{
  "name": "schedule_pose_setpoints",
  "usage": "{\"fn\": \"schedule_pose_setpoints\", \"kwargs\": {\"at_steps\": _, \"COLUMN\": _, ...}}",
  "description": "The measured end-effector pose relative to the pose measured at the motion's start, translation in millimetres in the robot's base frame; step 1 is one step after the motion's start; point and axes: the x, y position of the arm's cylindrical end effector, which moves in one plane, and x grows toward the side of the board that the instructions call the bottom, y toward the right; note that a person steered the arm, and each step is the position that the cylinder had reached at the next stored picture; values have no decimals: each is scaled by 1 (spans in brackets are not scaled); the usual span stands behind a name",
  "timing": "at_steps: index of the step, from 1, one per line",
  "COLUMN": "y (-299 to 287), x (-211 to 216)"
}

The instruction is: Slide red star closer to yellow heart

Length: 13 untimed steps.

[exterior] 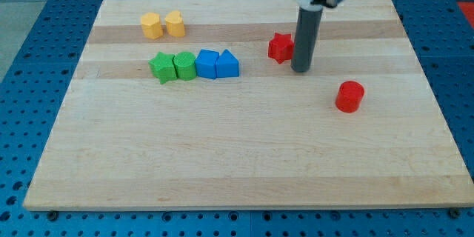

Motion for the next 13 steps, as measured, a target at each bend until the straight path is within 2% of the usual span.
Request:
{"fn": "schedule_pose_setpoints", "kwargs": {"at_steps": 1, "y": -10, "x": -43}}
{"fn": "schedule_pose_setpoints", "kwargs": {"at_steps": 2, "y": -29, "x": -60}}
{"fn": "schedule_pose_setpoints", "kwargs": {"at_steps": 4, "y": -77, "x": -74}}
{"fn": "schedule_pose_setpoints", "kwargs": {"at_steps": 5, "y": -73, "x": -85}}
{"fn": "schedule_pose_setpoints", "kwargs": {"at_steps": 6, "y": -44, "x": -61}}
{"fn": "schedule_pose_setpoints", "kwargs": {"at_steps": 7, "y": -49, "x": -3}}
{"fn": "schedule_pose_setpoints", "kwargs": {"at_steps": 8, "y": -62, "x": -2}}
{"fn": "schedule_pose_setpoints", "kwargs": {"at_steps": 11, "y": -101, "x": -60}}
{"fn": "schedule_pose_setpoints", "kwargs": {"at_steps": 13, "y": -141, "x": -66}}
